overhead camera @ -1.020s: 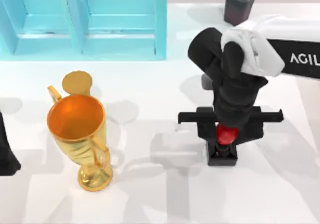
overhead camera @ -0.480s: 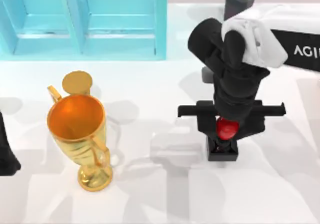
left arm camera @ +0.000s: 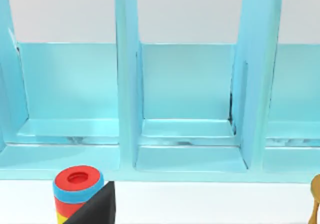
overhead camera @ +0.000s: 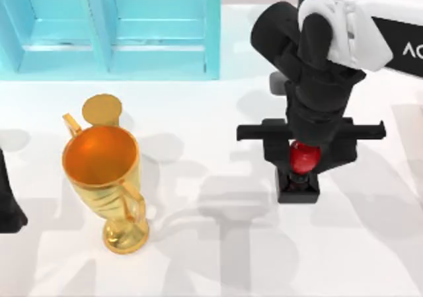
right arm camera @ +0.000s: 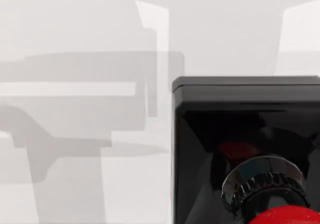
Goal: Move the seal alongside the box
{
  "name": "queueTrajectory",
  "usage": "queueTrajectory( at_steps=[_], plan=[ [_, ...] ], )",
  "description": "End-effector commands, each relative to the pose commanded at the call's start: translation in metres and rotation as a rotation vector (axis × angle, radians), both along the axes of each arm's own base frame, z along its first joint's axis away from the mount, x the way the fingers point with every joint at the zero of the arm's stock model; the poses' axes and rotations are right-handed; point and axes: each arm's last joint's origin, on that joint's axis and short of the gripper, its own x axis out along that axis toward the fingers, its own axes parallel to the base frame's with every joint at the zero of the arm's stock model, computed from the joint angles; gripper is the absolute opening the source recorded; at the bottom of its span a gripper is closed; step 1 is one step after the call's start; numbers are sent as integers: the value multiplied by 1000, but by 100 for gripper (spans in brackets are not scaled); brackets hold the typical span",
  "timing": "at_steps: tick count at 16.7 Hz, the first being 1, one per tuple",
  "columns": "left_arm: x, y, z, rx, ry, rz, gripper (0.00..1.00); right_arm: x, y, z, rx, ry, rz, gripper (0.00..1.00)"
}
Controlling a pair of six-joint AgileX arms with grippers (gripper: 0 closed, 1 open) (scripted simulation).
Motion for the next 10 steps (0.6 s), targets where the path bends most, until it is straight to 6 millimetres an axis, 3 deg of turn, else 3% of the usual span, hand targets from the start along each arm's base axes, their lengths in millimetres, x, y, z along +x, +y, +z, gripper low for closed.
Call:
queueTrajectory(
  at_steps=[2,5,10],
  plan=[
    [0,0,0,0,0,0,100,3,-2,0,-4,6,0,0],
    [0,0,0,0,0,0,100,27,-17,7,-16,29,1,0],
    [0,0,0,0,0,0,100,90,-74,47,-4,17,1,0]
  ],
)
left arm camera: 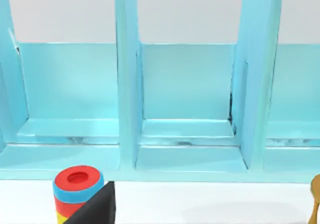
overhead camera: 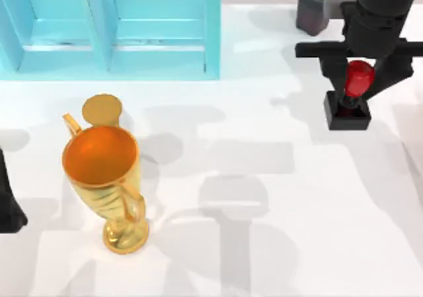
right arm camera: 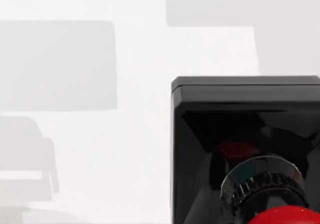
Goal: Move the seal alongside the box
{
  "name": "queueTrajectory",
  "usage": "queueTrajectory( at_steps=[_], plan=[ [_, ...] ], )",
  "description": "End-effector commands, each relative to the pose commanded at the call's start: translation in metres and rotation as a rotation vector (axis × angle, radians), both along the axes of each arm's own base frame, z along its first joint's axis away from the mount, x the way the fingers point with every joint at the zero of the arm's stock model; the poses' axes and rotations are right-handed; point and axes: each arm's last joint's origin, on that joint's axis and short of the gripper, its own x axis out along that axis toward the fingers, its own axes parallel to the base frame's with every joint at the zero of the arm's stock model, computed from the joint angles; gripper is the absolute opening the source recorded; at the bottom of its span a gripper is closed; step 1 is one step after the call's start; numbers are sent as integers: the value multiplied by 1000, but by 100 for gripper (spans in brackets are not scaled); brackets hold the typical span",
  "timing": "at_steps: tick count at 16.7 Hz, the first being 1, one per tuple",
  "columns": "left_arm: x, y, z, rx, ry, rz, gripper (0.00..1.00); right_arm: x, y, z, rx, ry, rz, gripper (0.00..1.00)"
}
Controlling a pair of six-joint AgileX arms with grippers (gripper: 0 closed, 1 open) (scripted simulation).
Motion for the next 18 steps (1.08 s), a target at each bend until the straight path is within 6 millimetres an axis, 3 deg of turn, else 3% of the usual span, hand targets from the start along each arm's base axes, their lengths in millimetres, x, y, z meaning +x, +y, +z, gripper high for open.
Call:
queueTrajectory(
  at_steps=[5,8,15,18],
  plan=[
    [0,0,0,0,0,0,100,34,-81,38,6,-23,1,0],
    [0,0,0,0,0,0,100,37,-110,46,6,-21,2,0],
    [0,0,0,0,0,0,100,36,-110,48,6,-32,4,0],
    [0,0,0,0,0,0,100,39,-111,35,6,-38,3,0]
  ],
)
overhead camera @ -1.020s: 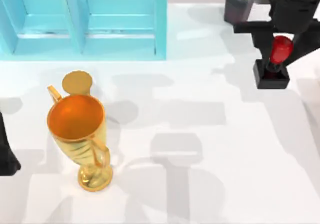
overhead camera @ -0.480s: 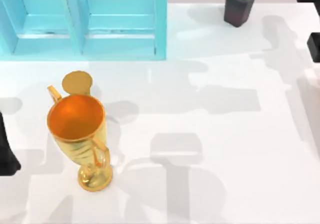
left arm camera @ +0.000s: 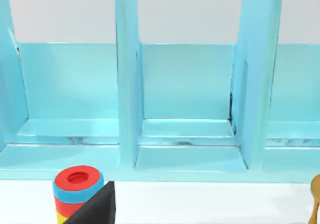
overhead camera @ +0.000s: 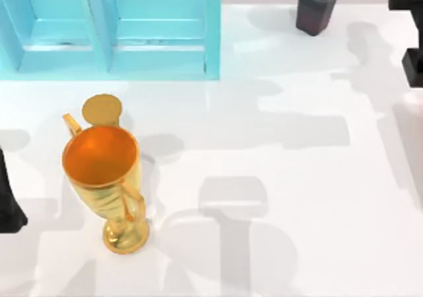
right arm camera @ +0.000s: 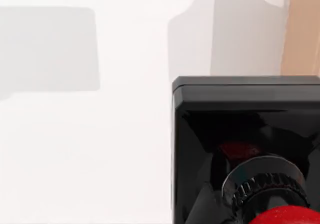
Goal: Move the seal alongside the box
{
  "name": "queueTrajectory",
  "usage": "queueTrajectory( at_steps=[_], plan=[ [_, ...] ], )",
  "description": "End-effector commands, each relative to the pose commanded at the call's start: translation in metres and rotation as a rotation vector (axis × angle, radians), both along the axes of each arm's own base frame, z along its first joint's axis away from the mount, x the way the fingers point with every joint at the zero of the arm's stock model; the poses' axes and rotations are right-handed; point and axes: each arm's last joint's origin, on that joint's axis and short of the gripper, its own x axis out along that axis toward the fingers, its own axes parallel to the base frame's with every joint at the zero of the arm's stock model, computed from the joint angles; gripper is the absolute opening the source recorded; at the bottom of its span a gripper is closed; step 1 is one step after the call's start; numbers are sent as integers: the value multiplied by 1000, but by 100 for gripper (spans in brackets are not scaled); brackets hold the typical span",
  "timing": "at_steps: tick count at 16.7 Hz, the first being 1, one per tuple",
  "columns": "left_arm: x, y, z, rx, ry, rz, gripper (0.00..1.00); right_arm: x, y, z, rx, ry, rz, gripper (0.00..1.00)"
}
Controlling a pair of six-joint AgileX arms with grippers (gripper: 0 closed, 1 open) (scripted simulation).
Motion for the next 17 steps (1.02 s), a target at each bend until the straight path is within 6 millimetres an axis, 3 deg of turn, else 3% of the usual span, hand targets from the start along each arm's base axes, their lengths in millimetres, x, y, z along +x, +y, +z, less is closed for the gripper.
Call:
queueTrajectory(
  at_steps=[9,14,17],
  plan=[
    [0,0,0,0,0,0,100,-1,-1,-50,0,16,-1,0],
    [0,0,0,0,0,0,100,-1,-1,-53,0,16,-1,0],
    [0,0,0,0,0,0,100,-1,-1,-53,0,16,-1,23]
  ],
)
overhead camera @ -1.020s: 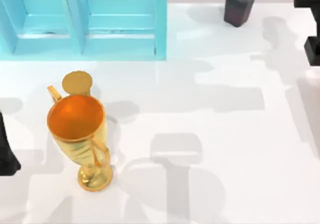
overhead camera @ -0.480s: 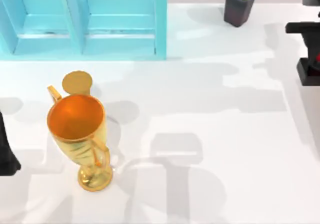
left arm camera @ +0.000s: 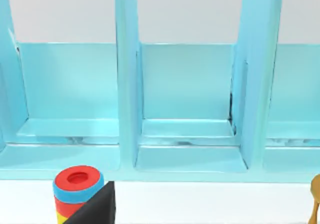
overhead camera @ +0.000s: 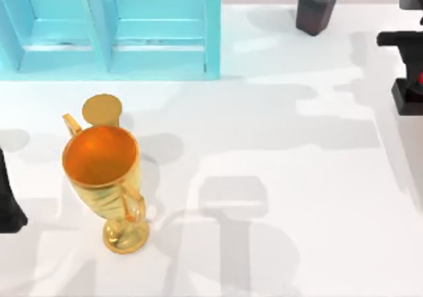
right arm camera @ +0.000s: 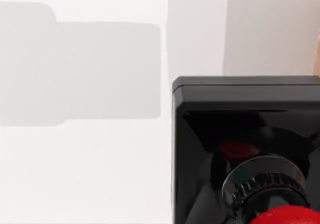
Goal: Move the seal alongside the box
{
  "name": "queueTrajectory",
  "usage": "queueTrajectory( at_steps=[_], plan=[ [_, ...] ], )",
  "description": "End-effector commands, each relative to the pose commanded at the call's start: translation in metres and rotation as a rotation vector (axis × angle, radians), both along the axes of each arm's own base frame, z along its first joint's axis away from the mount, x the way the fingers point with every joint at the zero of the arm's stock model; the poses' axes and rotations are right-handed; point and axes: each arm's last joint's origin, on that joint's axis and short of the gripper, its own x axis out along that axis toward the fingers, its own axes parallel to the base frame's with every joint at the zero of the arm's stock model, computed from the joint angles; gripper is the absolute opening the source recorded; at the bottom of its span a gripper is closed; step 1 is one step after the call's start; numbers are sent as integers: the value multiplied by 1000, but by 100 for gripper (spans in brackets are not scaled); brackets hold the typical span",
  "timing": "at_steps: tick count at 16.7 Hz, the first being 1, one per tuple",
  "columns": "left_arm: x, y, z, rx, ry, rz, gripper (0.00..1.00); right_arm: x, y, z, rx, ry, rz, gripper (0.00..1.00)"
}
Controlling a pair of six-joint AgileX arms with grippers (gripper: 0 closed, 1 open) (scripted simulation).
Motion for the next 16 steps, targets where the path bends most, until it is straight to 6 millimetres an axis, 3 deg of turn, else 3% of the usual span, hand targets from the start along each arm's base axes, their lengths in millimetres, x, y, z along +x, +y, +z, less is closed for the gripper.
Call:
queueTrajectory(
  at_steps=[10,16],
  plan=[
    [0,0,0,0,0,0,100,0,0,0,0,0,0,98],
    [0,0,0,0,0,0,100,0,0,0,0,0,0,100]
  ],
)
